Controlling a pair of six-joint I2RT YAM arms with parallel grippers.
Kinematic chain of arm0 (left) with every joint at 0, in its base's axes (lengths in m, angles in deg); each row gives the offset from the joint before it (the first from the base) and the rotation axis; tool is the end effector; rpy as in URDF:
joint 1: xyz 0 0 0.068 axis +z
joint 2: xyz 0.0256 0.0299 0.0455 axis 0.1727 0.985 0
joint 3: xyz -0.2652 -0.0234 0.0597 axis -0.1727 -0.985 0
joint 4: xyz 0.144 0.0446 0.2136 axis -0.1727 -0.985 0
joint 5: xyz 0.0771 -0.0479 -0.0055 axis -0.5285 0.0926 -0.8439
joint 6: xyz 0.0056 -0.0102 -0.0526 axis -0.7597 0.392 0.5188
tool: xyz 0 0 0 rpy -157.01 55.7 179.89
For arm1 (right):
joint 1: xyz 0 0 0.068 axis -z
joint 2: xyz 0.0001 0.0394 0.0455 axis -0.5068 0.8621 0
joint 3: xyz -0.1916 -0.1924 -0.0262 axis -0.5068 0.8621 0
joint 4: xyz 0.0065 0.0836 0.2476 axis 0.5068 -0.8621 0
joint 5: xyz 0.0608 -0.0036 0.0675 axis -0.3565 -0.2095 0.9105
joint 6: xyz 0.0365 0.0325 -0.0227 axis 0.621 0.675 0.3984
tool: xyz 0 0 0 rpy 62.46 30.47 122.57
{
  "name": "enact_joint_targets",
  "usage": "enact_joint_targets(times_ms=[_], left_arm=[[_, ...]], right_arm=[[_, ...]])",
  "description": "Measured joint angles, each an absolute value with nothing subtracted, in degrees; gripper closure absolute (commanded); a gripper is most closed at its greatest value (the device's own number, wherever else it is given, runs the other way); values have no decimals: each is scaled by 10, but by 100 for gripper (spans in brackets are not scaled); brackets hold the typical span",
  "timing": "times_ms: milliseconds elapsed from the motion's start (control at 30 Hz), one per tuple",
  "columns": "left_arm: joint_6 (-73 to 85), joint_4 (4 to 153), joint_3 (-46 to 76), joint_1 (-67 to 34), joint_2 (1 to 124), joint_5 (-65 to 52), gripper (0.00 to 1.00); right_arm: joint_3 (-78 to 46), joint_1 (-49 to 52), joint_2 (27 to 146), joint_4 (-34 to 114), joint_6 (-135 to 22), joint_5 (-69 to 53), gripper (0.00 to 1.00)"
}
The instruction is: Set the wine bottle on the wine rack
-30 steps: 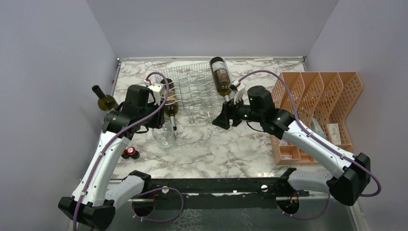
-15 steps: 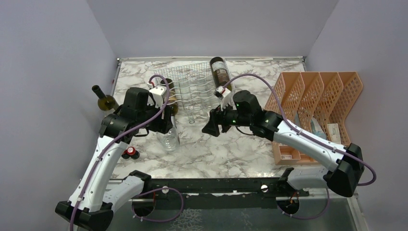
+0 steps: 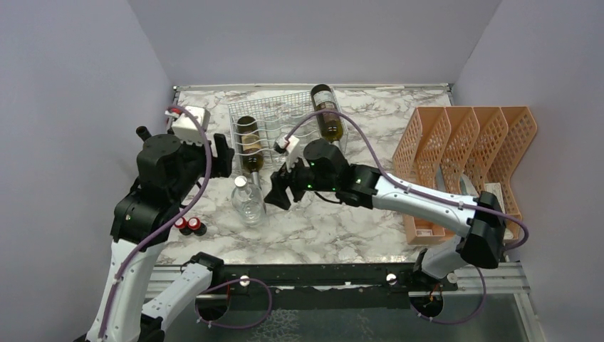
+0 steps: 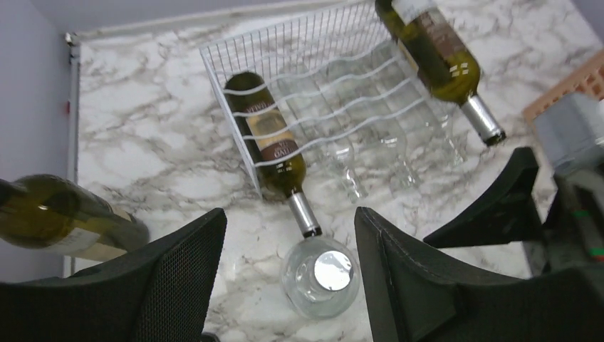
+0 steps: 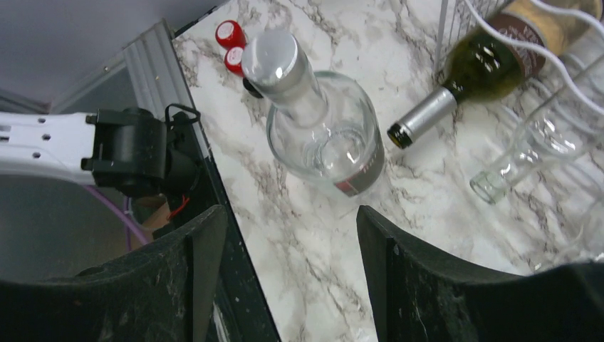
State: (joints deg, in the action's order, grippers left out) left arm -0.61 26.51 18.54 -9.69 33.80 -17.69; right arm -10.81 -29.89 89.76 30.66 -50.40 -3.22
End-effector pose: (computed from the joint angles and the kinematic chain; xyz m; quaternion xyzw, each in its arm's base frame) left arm 0.1205 -0.0411 0.4374 0.0900 0.8200 -0.1004 0.5562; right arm 0.1638 0.3030 0.3325 -0.3883 0.7395 0.3957 0.3818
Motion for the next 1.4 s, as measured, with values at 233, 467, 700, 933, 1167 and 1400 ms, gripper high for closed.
enact_joint_targets(times_ms=[233,467,700,933,1167,1400], left_arm=[[9,316,205,-97,299,-219,28],[11,327,209,-97,297,-230,26],[11,327,209,-97,296,-230,25],[11,327,209,-97,296,-230,25],[13,327,208,-97,298,-230,25],[23,333,183,-97,307,-228,24]], right_arm=[[-211,-341,1001,318,-539,-91,30],[-305,-353,1084,315,-560,-118,34],[-345,-360,1133,308,-575,-133,59],[-331,-367,1133,329,-591,-153,97],[-201,-367,1060,434,-584,-164,99],[-48,-367,946,498,-568,-178,99]])
